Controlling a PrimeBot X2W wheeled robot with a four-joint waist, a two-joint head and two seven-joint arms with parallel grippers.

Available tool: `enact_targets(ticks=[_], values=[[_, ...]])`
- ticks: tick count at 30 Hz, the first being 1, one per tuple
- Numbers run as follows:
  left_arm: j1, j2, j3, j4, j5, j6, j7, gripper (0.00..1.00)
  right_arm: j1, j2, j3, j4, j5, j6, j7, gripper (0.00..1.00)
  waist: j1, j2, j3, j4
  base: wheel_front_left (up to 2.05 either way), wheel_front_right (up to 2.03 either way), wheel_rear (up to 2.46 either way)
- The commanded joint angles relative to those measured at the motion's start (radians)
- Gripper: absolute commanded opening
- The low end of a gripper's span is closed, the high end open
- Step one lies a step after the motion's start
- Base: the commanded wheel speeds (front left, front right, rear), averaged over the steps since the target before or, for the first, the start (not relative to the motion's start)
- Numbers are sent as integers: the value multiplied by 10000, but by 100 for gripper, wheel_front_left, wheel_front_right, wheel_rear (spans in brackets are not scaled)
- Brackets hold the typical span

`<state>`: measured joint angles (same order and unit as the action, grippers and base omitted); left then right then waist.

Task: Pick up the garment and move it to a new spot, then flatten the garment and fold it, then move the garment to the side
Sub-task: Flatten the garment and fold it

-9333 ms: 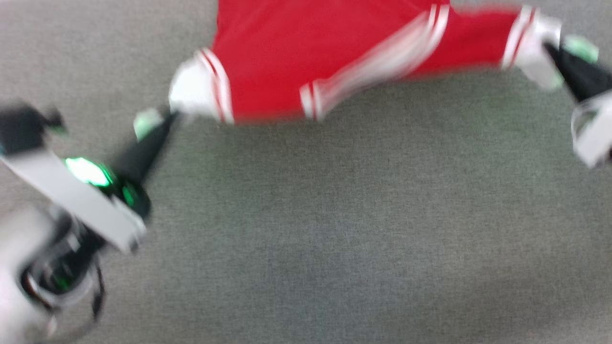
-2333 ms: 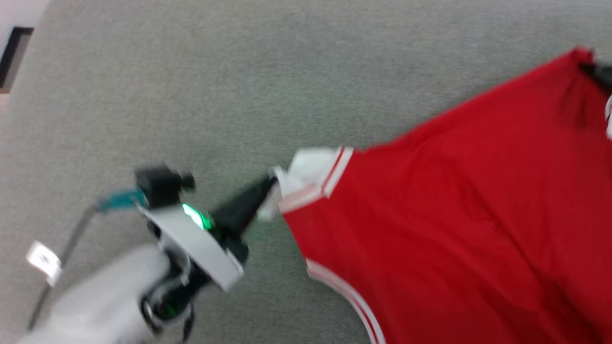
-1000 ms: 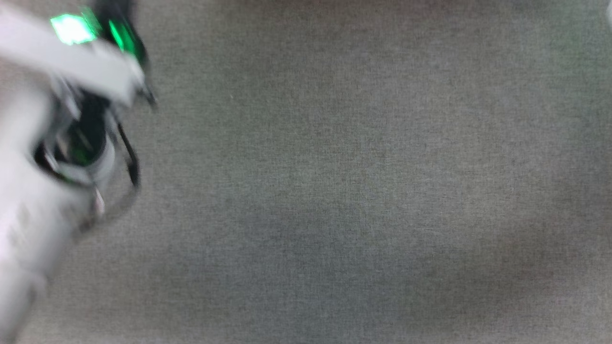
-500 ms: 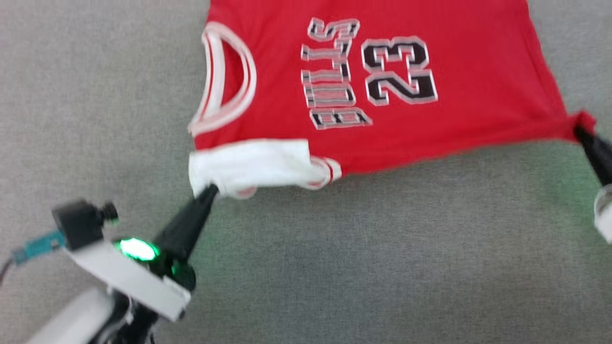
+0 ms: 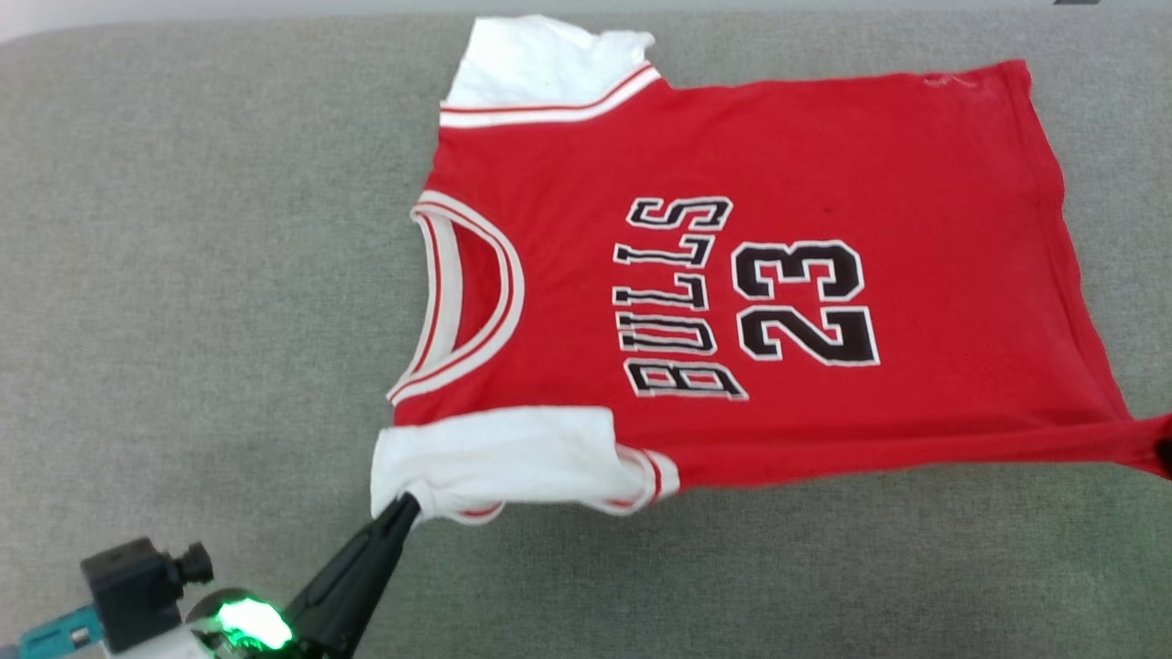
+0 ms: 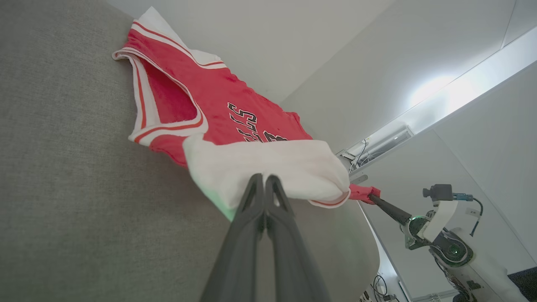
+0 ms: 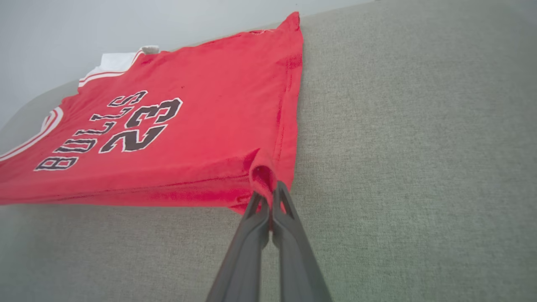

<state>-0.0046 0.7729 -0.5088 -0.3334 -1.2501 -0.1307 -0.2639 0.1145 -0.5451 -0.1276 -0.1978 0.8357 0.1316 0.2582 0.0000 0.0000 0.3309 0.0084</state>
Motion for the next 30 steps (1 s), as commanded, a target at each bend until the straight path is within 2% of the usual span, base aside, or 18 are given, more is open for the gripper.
enact_targets(ticks=[1, 5, 9, 15, 19, 24, 30], values=[[116, 112, -14, -118, 75, 6, 4, 0, 155, 243, -320, -297, -163, -19, 215, 0, 0, 0, -54, 29, 0, 0, 0], [-579, 344, -358, -202, 173, 5, 287, 0, 6, 972, -954, -1141, -458, -18, 1104, 0, 0, 0, -111, 9, 0, 0, 0], [-2038, 206, -704, 107, -310, 6, 809, 0, -951, 1273, -974, -1124, -590, -18, 1854, 0, 0, 0, -25, -86, 0, 0, 0], [-4632, -298, -999, 1563, -1268, 6, 1469, 0, -2960, 1245, -427, 217, -608, -18, 2594, 0, 0, 0, 423, -319, 0, 0, 0], [-5904, -646, -1125, 3007, -1741, 6, 1596, 0, -4104, 1116, -42, 1240, -565, -18, 2649, 0, 0, 0, 817, -439, 0, 0, 0], [-6730, -820, -1469, 4438, -2047, 6, 1780, 0, -5119, 962, 428, 2329, -391, -18, 2408, 0, 0, 0, 1275, -611, 0, 0, 0], [-6999, -807, -1849, 5341, -2254, 6, 1667, 0, -6124, 783, 1420, 3481, -185, -18, 1943, 0, 0, 0, 1656, -772, 0, 0, 0]])
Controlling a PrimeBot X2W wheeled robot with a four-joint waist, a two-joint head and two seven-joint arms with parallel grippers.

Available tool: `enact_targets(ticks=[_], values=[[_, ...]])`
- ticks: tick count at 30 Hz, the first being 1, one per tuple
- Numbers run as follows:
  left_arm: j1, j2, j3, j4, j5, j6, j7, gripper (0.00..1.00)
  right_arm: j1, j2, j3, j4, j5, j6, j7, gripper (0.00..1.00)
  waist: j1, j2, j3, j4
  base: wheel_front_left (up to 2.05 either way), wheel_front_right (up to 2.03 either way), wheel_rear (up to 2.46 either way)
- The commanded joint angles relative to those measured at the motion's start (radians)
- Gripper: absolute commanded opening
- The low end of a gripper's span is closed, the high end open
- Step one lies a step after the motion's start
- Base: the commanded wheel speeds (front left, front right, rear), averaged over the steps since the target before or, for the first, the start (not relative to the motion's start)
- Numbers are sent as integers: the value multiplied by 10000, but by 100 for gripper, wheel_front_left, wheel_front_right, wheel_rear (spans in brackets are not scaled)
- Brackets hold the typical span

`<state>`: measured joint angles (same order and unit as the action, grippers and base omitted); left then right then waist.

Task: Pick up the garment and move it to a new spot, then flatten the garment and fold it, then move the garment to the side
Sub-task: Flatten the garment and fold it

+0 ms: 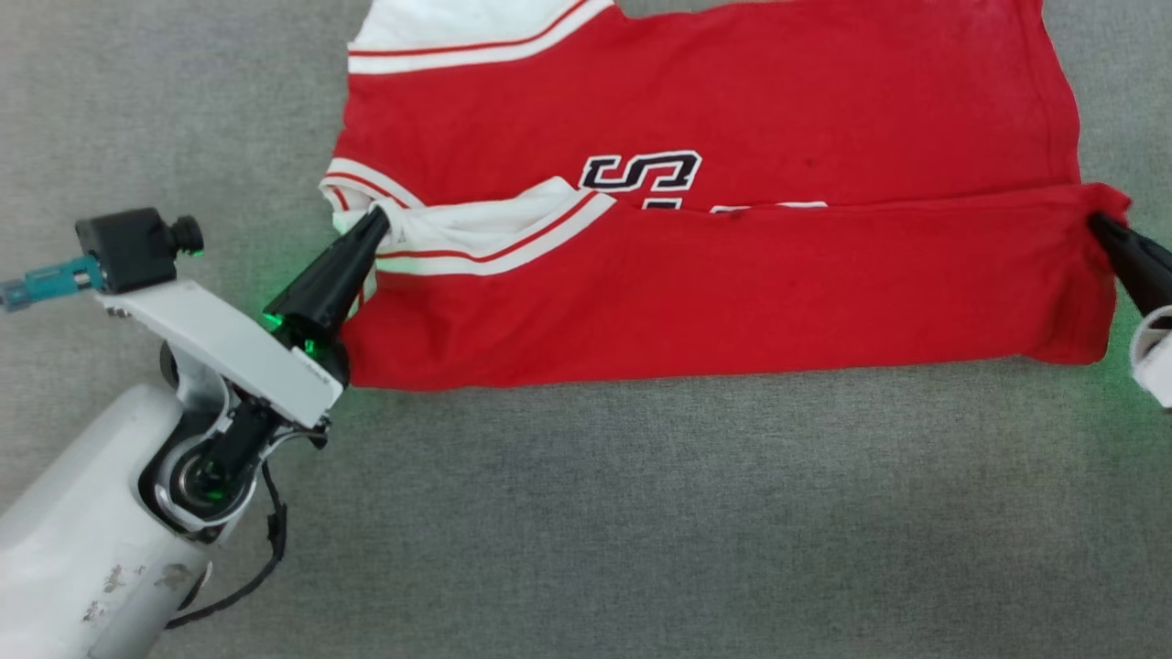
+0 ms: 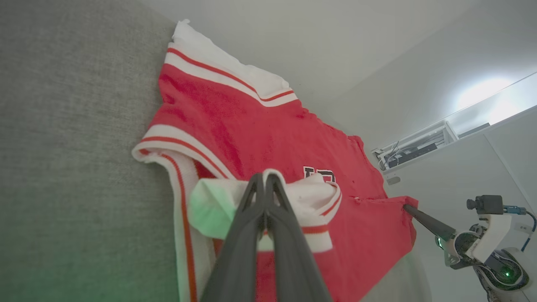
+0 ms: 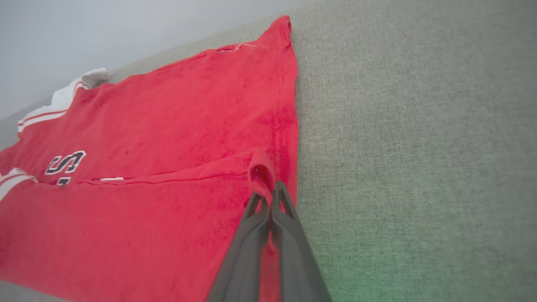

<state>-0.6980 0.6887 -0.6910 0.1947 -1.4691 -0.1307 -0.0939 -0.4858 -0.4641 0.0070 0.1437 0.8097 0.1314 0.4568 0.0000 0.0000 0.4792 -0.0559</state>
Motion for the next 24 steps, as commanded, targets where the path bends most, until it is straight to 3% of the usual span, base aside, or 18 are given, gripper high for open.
enact_targets(ticks=[1, 8, 9, 10, 11, 12, 18, 24], values=[[-80, 79, -110, 175, -19, 6, -41, 0, -238, -53, 253, 250, 126, -16, -98, 0, 0, 0, 208, -137, 0, 0, 0], [-205, 86, -777, 1145, 261, 17, -147, 0, -779, -235, 1149, 1267, 276, -16, -612, 0, 0, 0, 205, -76, 0, 0, 0], [-255, 105, -884, 1325, 311, 20, -149, 6, -816, -276, 1318, 1374, 268, -16, -703, 0, 0, 0, 163, -64, 0, 0, 0], [-299, 165, -1011, 1499, 458, 28, -206, 35, -852, -316, 1471, 1465, 282, -16, -827, 16, 0, 0, 105, -56, 0, 0, 0], [-366, 225, -1119, 1655, 569, 28, -261, 97, -891, -372, 1578, 1553, 291, -16, -1014, 46, 0, 0, 43, -52, 0, 0, 0], [-443, 234, -1210, 1733, 601, 28, -319, 100, -923, -435, 1648, 1632, 292, -16, -1205, 96, 0, 0, -38, -44, 0, 0, 0], [-1234, 896, -1811, 1831, 1347, 11, -294, 100, -553, -847, 1946, 1841, 272, -16, -2141, 100, 0, 0, -722, 50, 0, 0, 0], [-1991, 1690, -2588, 1599, 1924, 106, 1458, 100, 54, -1135, 1768, 1550, 503, -16, -2627, 100, 0, 0, -1307, 108, 0, 0, 0]])
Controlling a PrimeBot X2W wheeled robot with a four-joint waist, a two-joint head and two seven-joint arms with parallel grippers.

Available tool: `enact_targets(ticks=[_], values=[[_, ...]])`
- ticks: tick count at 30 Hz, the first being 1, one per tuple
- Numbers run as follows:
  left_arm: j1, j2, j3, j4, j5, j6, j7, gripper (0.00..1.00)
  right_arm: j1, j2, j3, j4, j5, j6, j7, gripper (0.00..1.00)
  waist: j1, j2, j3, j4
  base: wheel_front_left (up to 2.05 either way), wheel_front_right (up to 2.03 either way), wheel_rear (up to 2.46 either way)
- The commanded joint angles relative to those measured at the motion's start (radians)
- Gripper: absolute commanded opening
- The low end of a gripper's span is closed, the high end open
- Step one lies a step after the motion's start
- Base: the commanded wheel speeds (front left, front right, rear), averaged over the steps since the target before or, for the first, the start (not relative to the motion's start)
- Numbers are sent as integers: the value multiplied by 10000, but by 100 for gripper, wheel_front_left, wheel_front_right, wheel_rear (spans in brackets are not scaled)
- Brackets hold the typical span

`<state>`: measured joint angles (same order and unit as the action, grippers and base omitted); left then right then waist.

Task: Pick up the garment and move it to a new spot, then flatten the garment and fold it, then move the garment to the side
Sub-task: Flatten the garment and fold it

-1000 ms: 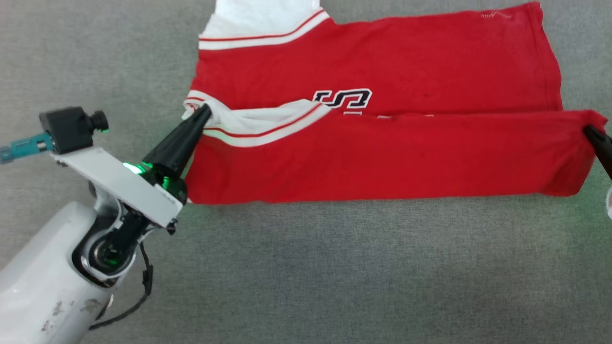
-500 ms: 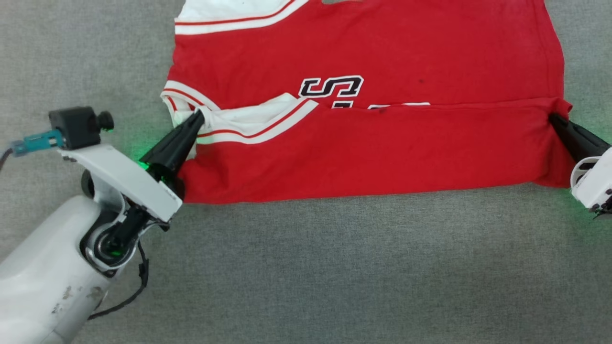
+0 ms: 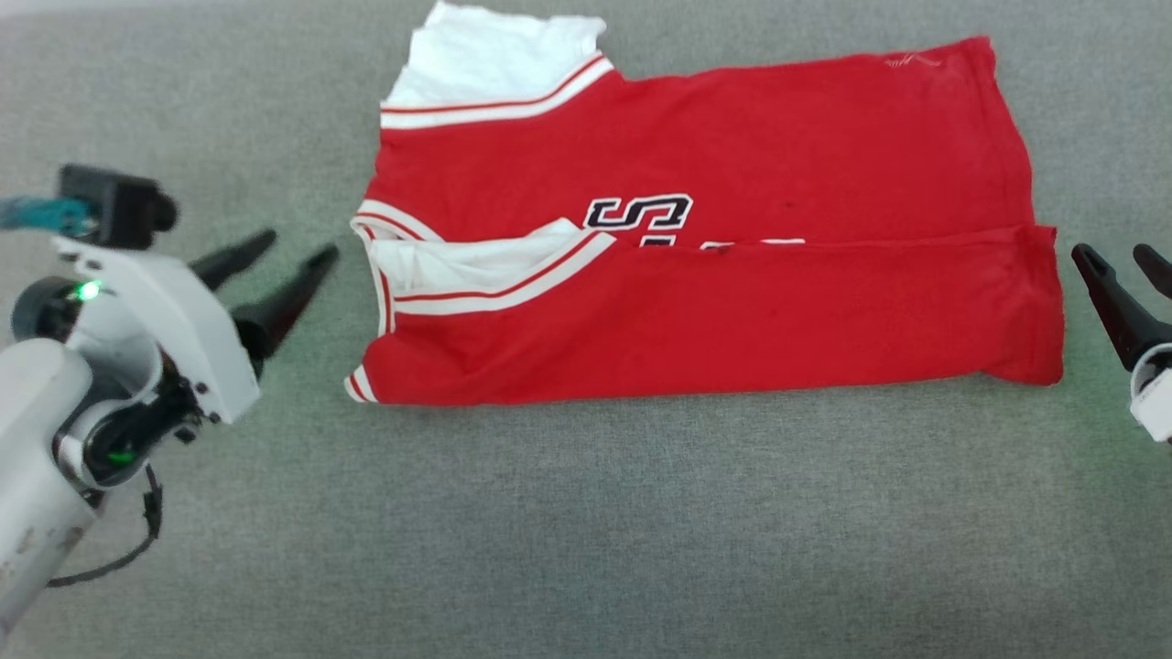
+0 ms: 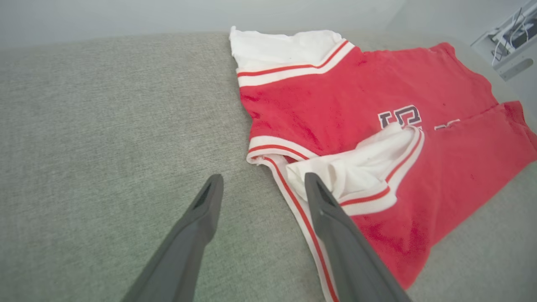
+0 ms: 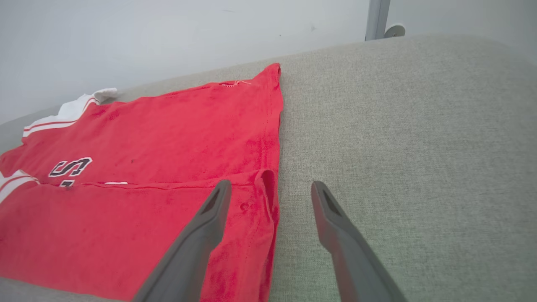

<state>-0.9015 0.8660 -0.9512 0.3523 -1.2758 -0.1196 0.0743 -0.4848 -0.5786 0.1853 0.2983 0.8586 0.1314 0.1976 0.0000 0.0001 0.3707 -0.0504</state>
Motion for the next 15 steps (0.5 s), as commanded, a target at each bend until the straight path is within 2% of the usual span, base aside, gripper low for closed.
enact_targets(ticks=[1, 5, 7, 10, 15], values=[[-11, -27, -124, -115, -126, 88, 328, 100, 142, -29, -44, -53, 25, -16, -46, 100, 0, -1, -284, 58, 0, 0, 0], [-77, 325, -687, -993, -1002, 551, 3071, 100, 382, -75, -116, -369, 23, -16, -21, 100, 0, -1, -432, 4, 0, 0, 0], [-58, 415, -790, -1491, -1568, 838, 4026, 100, 436, -27, -113, -507, 10, -16, 34, 100, 0, -1, -439, -67, 0, 0, 0], [-5, 557, -934, -1971, -1838, 1257, 4659, 100, 414, 77, -96, -714, -36, -16, 123, 100, 0, -1, -366, -224, 0, 0, 0], [306, 519, -1026, -1801, -2038, 1604, 4783, 100, 365, 199, -81, -950, -115, -16, 273, 100, 0, -1, -167, -528, 0, 0, 0]])
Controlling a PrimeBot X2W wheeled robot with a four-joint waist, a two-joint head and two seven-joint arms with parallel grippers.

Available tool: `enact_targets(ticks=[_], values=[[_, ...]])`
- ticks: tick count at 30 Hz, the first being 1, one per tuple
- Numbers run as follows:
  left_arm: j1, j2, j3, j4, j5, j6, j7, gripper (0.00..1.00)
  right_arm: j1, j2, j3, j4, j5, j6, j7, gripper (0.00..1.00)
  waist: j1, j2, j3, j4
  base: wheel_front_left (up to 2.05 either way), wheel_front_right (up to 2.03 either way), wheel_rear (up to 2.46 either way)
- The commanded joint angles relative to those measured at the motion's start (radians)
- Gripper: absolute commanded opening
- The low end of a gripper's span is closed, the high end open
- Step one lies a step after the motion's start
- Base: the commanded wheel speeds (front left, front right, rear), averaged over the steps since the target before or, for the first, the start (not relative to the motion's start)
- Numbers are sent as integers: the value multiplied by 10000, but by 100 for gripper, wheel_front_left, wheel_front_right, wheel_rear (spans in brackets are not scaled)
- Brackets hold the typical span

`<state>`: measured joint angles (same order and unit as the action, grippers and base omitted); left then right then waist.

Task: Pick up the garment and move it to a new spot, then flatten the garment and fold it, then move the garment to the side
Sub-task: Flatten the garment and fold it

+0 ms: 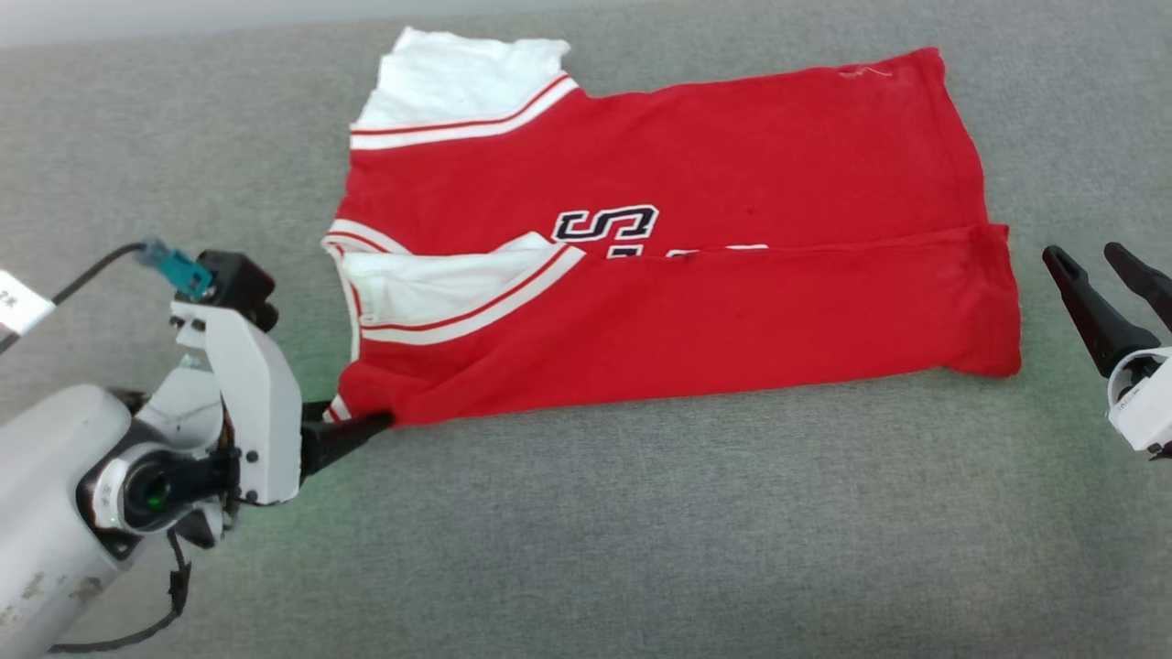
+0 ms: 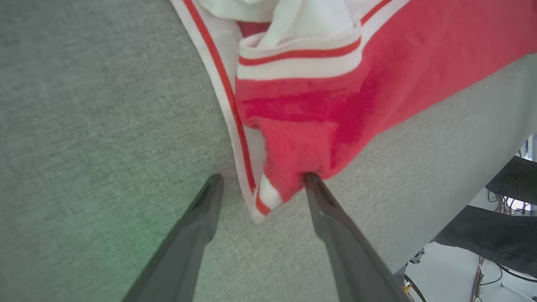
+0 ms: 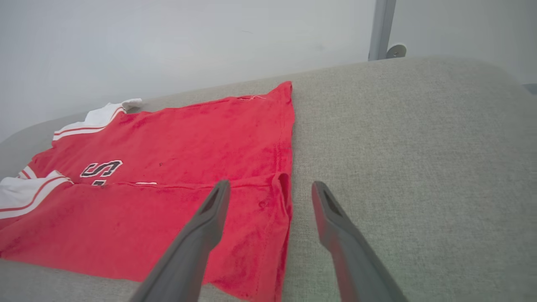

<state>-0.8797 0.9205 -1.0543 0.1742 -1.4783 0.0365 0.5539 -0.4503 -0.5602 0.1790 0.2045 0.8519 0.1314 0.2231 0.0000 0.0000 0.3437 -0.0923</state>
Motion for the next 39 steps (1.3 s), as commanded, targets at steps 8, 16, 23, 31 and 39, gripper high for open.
enact_targets(ticks=[8, 16, 23, 31, 39], values=[[487, -554, 32, 1085, -529, -270, -144, 33, -32, -7, -59, -180, -227, -16, 320, 100, 0, 0, 295, -347, 0, 0, 0], [427, -974, 24, 1523, -642, -698, -67, 0, -329, -415, 462, -342, -178, -16, 1708, 100, 0, 0, 330, -201, 0, 0, 0], [286, -1276, 31, 1678, -486, -970, -215, 0, -985, -838, 1241, 91, 25, -17, 4355, 100, 0, 0, 426, 118, 0, 0, 0], [295, -1626, 136, 1839, -433, -1276, -635, 0, -1616, -342, 1334, 1155, -942, -14, 6098, 53, 0, 0, 669, 527, 0, 0, 0], [615, -1475, 269, 1859, -466, -1497, -1106, 0, -1025, -508, 1038, 694, -855, -16, 6334, 0, 0, 0, 344, 654, 0, 0, 0]])
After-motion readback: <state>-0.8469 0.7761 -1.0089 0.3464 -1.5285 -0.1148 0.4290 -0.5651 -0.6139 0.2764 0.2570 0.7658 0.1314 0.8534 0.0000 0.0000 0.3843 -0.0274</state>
